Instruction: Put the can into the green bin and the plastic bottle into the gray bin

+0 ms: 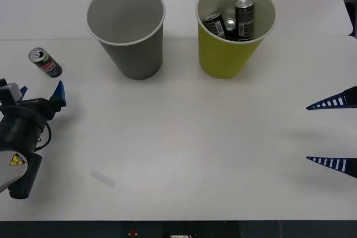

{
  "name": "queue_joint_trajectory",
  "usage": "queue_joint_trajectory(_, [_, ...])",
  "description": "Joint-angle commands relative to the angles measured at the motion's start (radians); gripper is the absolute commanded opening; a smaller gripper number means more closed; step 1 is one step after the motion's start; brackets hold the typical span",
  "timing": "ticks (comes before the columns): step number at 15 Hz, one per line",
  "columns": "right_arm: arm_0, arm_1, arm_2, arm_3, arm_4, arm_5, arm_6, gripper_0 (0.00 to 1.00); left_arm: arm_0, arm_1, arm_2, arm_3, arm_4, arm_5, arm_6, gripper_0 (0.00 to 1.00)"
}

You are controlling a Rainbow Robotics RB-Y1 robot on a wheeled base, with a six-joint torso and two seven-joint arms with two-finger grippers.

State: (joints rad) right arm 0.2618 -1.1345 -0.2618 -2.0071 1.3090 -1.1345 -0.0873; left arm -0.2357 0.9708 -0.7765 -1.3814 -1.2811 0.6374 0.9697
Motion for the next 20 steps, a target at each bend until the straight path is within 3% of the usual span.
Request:
queue_joint_trajectory(1, [0.000,0.000,0.000,0.000,0.000,0.000,0.000,1.00,-0.060,-0.037,0.000,0.081,0.003,-0.032,0.007,1.00])
queue_joint_trajectory(20, [0.000,0.000,0.000,0.000,0.000,0.000,0.000,1.00,-0.373,-0.236,0.000,0.550,-0.009,-0.225,0.053,1.00])
